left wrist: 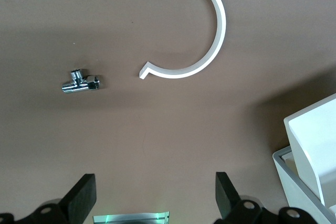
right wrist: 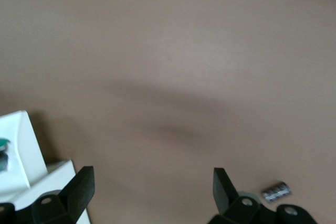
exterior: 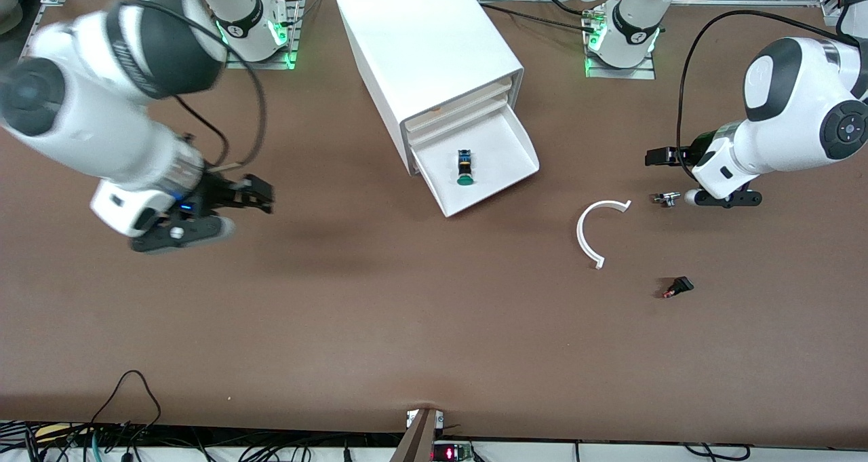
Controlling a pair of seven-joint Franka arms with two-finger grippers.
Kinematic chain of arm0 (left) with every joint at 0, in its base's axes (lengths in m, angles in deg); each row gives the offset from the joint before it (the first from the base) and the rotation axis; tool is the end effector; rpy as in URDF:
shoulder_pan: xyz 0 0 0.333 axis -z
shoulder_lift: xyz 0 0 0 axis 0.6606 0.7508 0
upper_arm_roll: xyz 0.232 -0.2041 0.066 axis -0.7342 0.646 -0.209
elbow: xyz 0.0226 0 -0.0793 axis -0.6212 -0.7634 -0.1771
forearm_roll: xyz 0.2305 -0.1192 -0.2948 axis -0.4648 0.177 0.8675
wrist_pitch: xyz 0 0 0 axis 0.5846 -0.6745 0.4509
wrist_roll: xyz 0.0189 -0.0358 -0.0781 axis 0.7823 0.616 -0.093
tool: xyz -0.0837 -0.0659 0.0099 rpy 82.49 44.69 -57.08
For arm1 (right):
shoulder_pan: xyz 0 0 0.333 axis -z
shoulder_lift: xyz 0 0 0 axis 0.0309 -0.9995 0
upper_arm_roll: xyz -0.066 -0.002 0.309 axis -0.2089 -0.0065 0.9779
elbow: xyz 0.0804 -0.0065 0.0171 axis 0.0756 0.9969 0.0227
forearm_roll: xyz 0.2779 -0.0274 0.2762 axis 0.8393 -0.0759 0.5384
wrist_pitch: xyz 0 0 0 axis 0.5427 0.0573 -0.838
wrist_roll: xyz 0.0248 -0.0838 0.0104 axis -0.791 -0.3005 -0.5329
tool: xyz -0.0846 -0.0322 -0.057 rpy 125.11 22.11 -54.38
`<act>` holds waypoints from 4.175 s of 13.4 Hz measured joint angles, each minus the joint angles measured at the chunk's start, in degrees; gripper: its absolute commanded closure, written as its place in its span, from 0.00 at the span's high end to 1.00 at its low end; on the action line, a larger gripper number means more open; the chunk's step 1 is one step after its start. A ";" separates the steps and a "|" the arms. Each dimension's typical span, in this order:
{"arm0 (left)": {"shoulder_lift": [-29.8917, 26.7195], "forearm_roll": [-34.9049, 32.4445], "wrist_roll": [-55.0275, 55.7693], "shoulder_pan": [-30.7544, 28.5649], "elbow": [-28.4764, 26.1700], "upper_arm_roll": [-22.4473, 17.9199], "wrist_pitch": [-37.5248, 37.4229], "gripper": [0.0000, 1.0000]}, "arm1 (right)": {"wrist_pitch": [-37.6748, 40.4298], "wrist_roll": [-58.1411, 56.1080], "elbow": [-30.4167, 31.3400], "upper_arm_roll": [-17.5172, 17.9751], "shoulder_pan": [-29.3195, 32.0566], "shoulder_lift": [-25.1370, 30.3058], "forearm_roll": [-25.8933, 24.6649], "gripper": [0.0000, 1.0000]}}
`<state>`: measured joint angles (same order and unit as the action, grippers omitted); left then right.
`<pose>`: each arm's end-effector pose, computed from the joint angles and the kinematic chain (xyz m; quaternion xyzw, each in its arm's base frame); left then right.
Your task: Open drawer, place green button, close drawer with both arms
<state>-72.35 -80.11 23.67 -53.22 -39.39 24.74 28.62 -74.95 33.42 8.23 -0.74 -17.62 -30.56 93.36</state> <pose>0.5339 -0.0297 0.3966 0.9824 0.0414 -0.1760 0.0474 0.6371 0.1661 0.5432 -0.9925 -0.1121 -0.0021 0.0497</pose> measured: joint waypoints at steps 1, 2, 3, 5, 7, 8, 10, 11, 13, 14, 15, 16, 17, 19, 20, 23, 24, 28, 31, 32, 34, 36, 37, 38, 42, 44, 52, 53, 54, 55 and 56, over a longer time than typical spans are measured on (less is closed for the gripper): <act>1.61 -3.54 8.78 -0.27 3.77 3.92 -3.79 1.00 | 0.14 -3.91 3.38 -0.31 1.37 3.34 -0.02 1.00; 3.35 -5.49 15.09 0.25 7.44 7.50 -5.89 1.00 | 0.24 -8.05 6.80 -0.76 2.80 6.79 -0.08 1.00; 4.69 -6.52 18.91 1.07 9.96 9.66 -7.05 1.00 | 0.33 -12.28 10.22 -1.06 4.74 10.34 -0.18 1.00; 5.98 -7.05 21.15 1.59 11.65 10.19 -7.80 1.00 | 0.38 -19.95 16.17 -1.14 8.73 16.26 -1.14 1.00; 6.80 -7.05 23.39 1.47 11.92 9.77 -7.77 1.00 | 0.37 -23.29 19.52 -0.19 11.92 19.39 -3.16 1.00; 7.13 -7.05 26.31 2.05 11.98 9.84 -7.54 1.00 | 0.33 -23.78 20.15 0.83 12.89 19.91 -4.24 1.00; 7.70 -7.05 31.88 5.08 11.98 9.99 -4.75 1.00 | -0.17 -23.60 20.22 2.49 13.25 19.92 -5.62 1.00; 8.15 -7.04 34.26 6.75 11.77 10.03 -2.20 1.00 | -0.51 -22.82 20.19 3.07 13.23 19.93 -5.70 1.00; 10.01 -7.05 38.66 9.61 11.37 10.09 2.23 1.00 | -0.62 -18.09 19.81 4.62 13.14 20.00 -6.24 1.00; 11.24 -7.05 40.78 10.88 11.26 10.14 4.30 1.00 | -0.64 -16.17 19.61 5.73 13.09 20.03 -7.26 1.00; 12.40 -7.05 42.51 12.07 10.98 10.21 6.92 1.00 | -0.67 -15.15 19.31 6.50 13.03 20.04 -8.29 1.00; 13.49 -7.05 43.96 13.23 10.24 10.25 10.71 1.00 | -0.66 -14.76 18.83 6.84 13.01 20.05 -8.93 1.00; 14.41 -7.05 45.47 14.22 9.02 10.29 14.81 1.00 | -0.56 -14.71 18.37 6.84 13.03 20.07 -9.14 1.00; 15.99 -7.05 48.43 16.00 6.64 10.36 21.69 1.00 | -0.27 -14.71 17.91 6.70 13.08 20.10 -9.54 1.00; 16.63 -7.06 49.65 16.76 6.05 10.36 23.70 1.00 | -0.05 -14.70 17.79 6.63 13.09 20.10 -9.65 1.00; 18.26 -7.13 51.45 17.61 4.88 10.35 29.39 1.00 | 0.13 -14.70 17.36 6.12 13.21 20.05 -9.72 1.00; 18.70 -7.15 51.52 17.75 3.98 10.34 31.82 1.00 | 0.35 -14.69 17.28 5.96 13.27 19.93 -9.79 1.00; 20.18 -13.76 58.45 19.88 -0.42 10.36 39.12 1.00 | 1.63 -14.23 17.10 6.03 13.24 18.46 -11.35 1.00; 21.55 -21.67 69.74 23.71 -0.83 10.52 39.51 1.00 | 1.68 -10.99 16.52 6.27 13.16 17.10 -11.64 1.00; 21.78 -22.69 72.07 25.14 -0.83 10.53 39.52 1.00 | 1.68 -10.43 16.31 6.27 13.16 16.93 -11.65 1.00; 21.81 -23.05 74.58 26.93 -0.83 10.61 39.30 1.00 | 1.62 -10.19 15.96 6.22 13.18 16.82 -11.65 1.00; 21.85 -23.08 76.29 27.26 -0.93 11.75 38.43 1.00 | 1.59 -10.10 15.85 6.13 13.25 16.82 -11.65 1.00; 21.88 -23.08 77.06 27.28 -0.99 12.70 38.00 1.00 | 1.59 -10.07 15.85 6.04 13.27 16.81 -11.65 1.00; 21.91 -23.08 77.62 27.32 -1.08 13.67 37.74 1.00 | 1.59 -10.05 15.85 5.94 13.28 16.81 -11.65 1.00; 22.45 -23.03 79.41 27.45 -2.08 17.51 37.47 1.00 | 0.79 -10.03 15.85 5.89 13.29 16.79 -11.65 1.00; 23.59 -22.49 79.62 27.42 -2.12 18.95 37.47 1.00 | 0.79 -10.02 15.85 5.89 13.30 16.74 -11.65 1.00; 27.31 -21.16 79.57 25.94 -0.90 21.36 37.71 1.00 | 0.70 -10.03 15.85 5.88 13.31 16.72 -11.65 1.00; 27.32 -21.15 79.53 25.60 -0.36 21.57 37.00 1.00 | 0.70 -10.03 15.85 5.88 13.31 16.72 -11.65 1.00; 27.31 -21.15 78.99 25.00 1.04 21.64 34.60 1.00 | 0.70 -10.03 15.85 5.86 13.32 16.72 -11.65 1.00; 27.30 -21.15 77.88 24.16 3.08 21.69 31.23 1.00 | 0.70 -10.03 15.85 5.85 13.32 16.72 -11.65 1.00; 27.29 -21.16 76.26 23.10 5.64 21.72 27.30 1.00 | 0.70 -10.03 15.85 5.85 13.32 16.72 -11.65 1.00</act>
<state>-45.06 -101.27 99.93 -30.13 -33.75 46.46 55.92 -74.25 23.39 24.08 5.11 -4.30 -13.84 81.71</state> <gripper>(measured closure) 0.000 0.000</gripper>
